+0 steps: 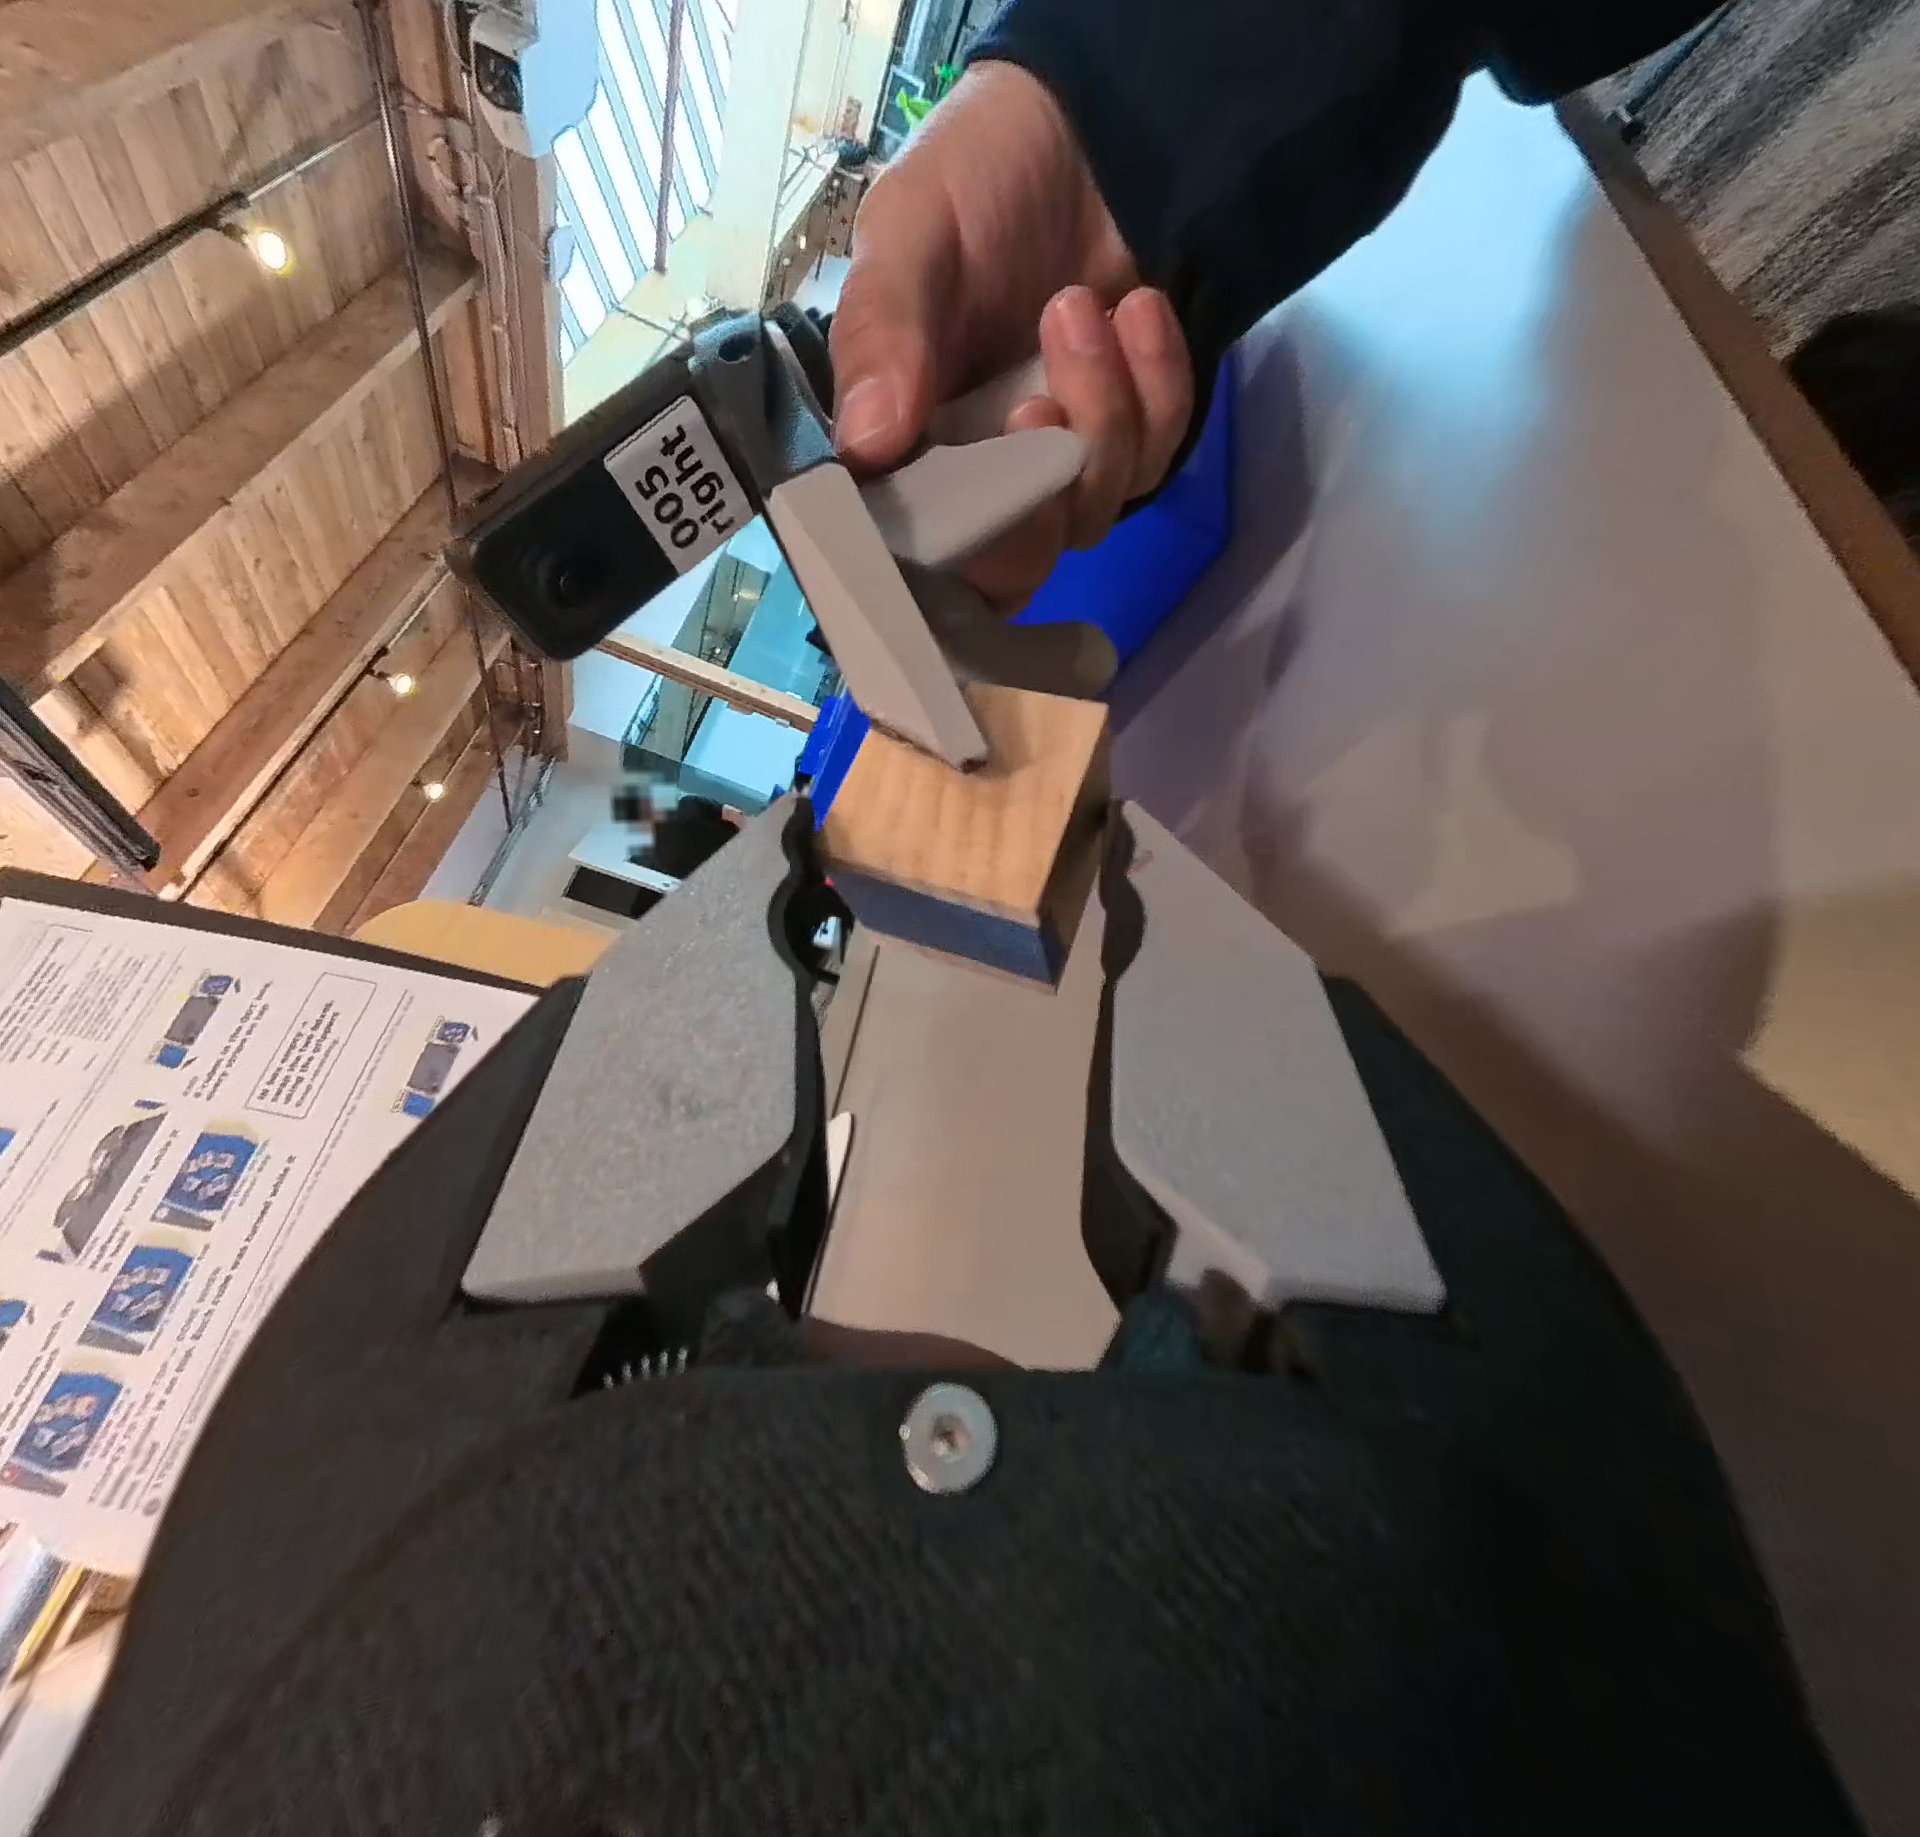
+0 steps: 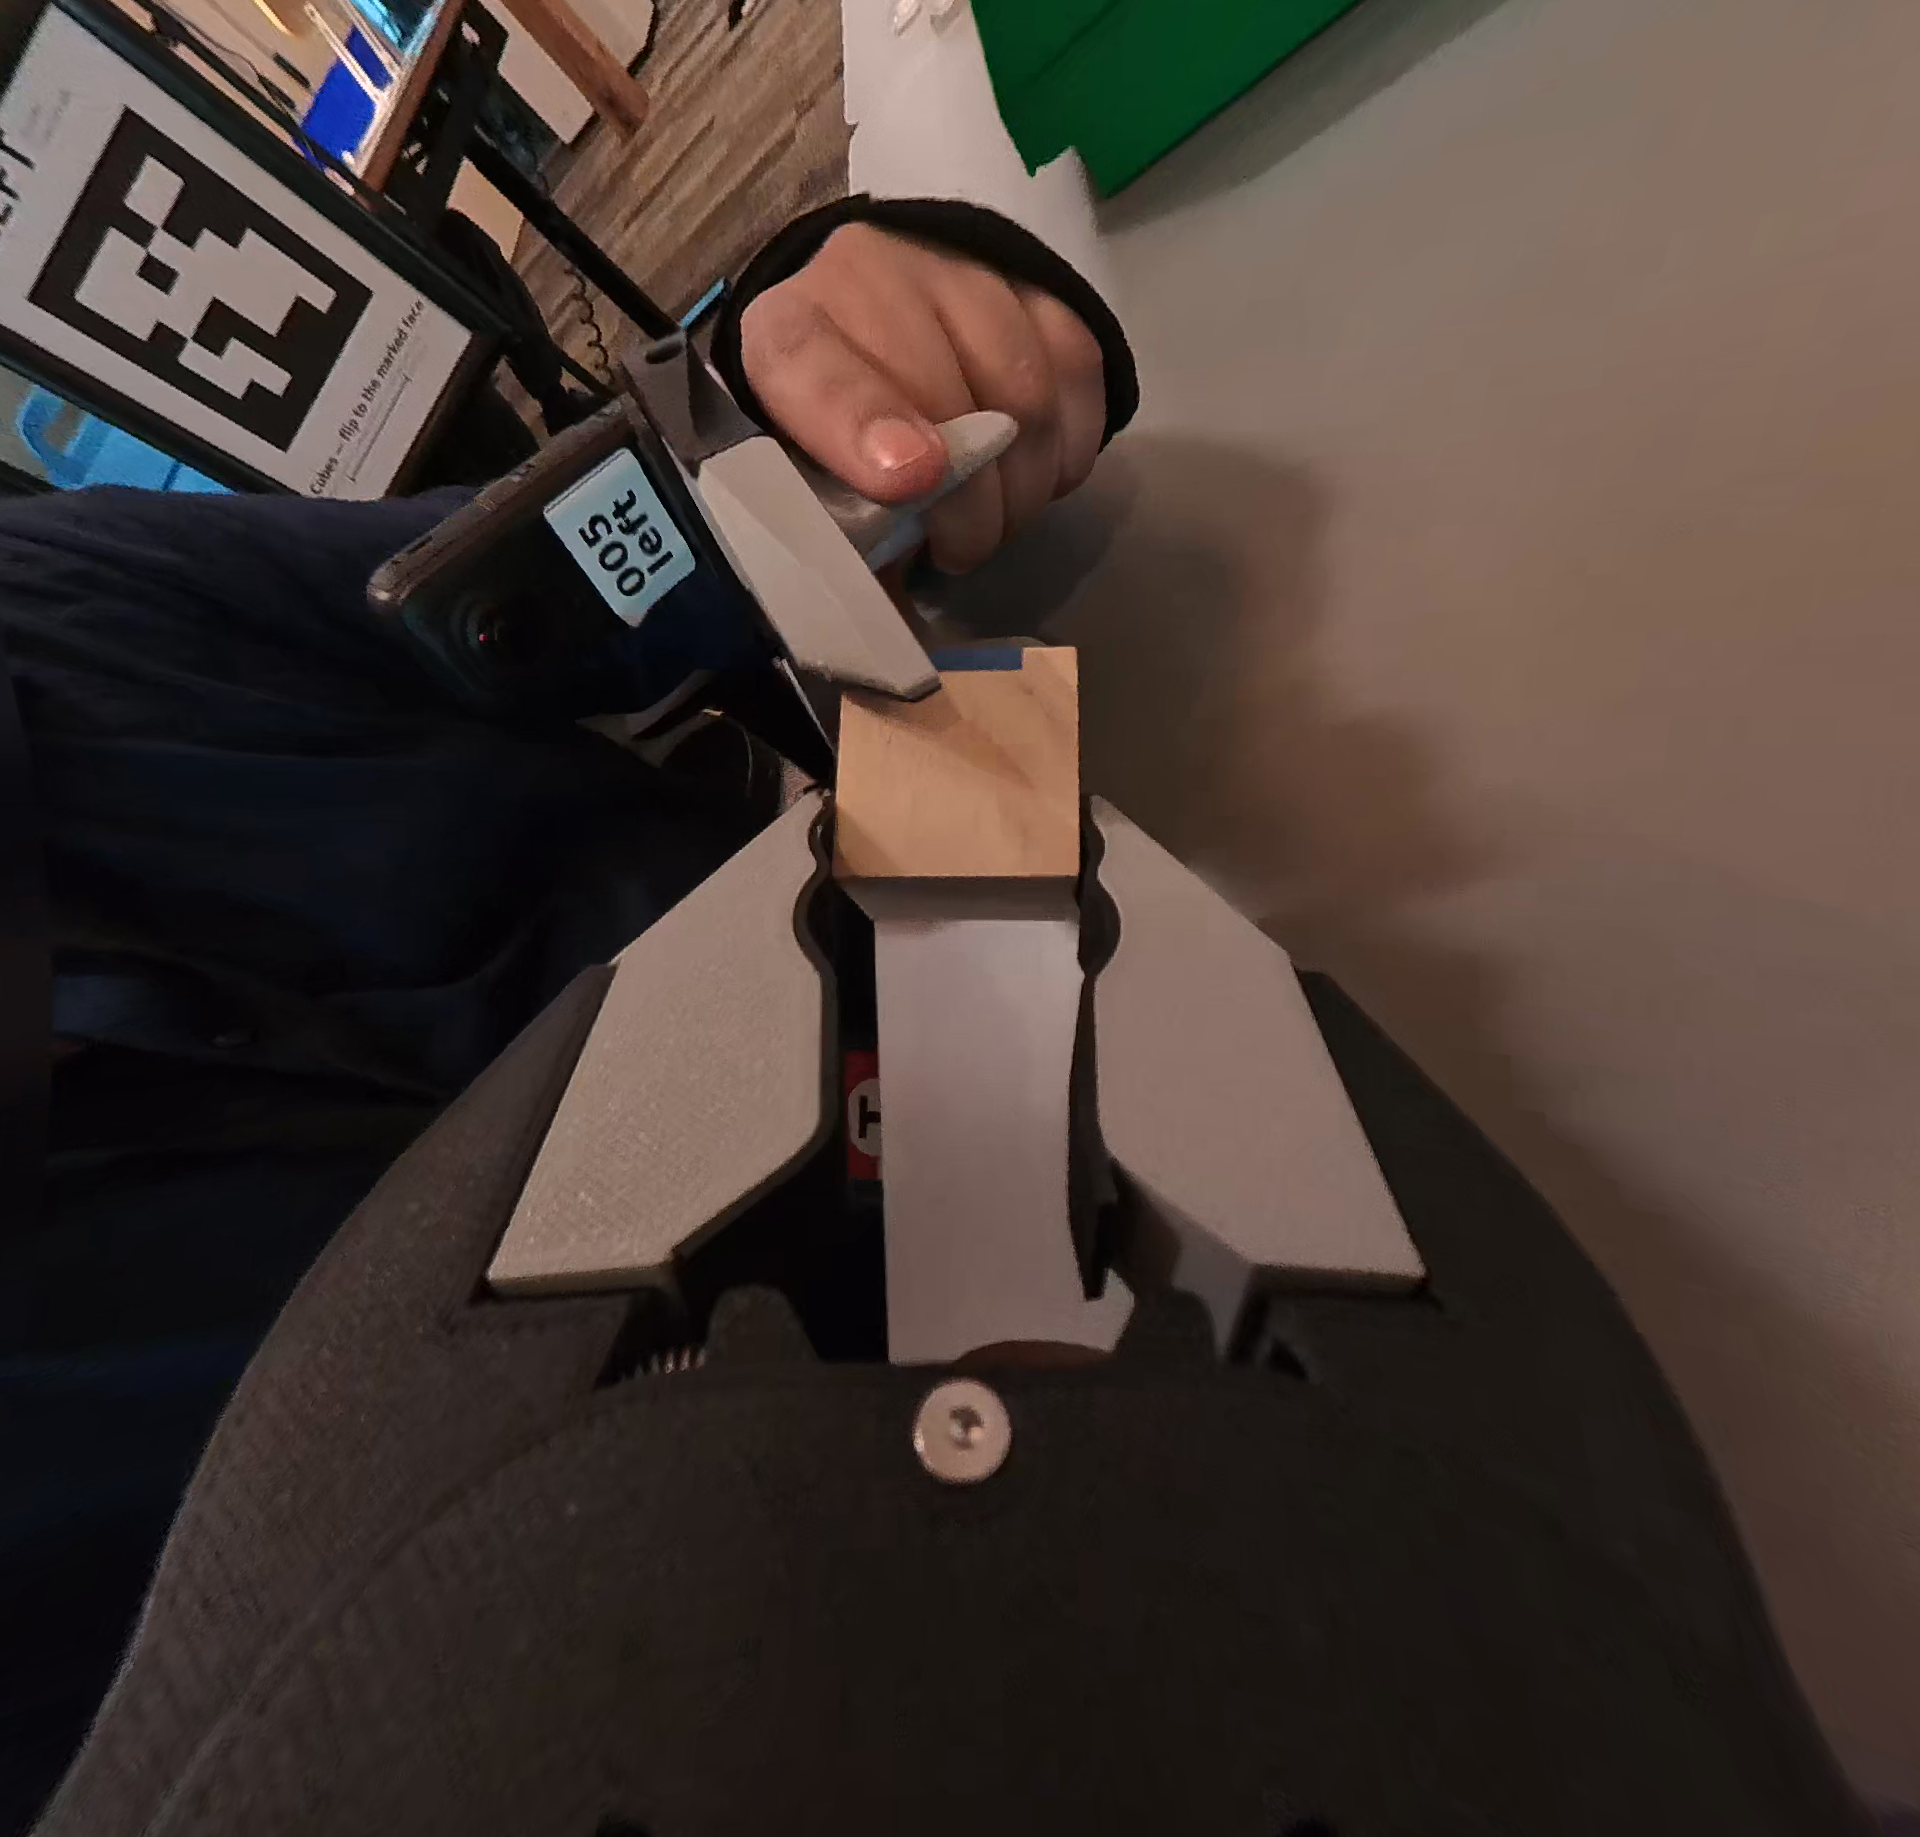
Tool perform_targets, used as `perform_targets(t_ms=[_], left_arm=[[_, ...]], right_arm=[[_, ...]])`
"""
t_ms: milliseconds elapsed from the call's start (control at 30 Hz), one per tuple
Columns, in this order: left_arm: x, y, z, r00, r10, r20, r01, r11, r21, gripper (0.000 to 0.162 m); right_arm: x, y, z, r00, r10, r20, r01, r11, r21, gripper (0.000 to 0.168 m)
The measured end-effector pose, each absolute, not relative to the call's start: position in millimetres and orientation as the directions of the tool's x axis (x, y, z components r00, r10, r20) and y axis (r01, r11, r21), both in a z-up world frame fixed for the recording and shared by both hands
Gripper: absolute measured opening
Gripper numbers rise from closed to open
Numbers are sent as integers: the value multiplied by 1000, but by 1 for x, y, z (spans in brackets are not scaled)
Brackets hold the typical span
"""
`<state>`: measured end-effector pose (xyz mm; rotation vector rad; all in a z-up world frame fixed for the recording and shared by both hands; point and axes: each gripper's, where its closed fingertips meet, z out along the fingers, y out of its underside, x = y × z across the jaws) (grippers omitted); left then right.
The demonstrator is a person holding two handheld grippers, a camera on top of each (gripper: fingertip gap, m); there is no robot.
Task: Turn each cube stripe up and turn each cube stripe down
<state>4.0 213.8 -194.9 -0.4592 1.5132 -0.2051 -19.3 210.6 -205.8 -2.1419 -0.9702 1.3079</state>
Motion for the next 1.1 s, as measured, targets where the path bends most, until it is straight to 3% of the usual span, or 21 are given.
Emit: perform_targets(t_ms=[33,433,633,1100], left_arm=[[4,215,-193,67,-412,-909,-159,895,-417,52],[0,238,-161,238,-522,-819,-181,805,-565,50],[-2,247,-157,291,-503,-814,-201,799,-566,48],[-3,247,-155,307,-498,-811,-195,801,-565,48]], right_arm=[[-19,213,-203,309,759,-573,319,-650,-690,42],[-26,239,-171,324,812,-485,138,-547,-825,45],[-34,251,-174,393,829,-398,142,-482,-864,45],[-34,253,-171,402,818,-411,128,-495,-859,43]])
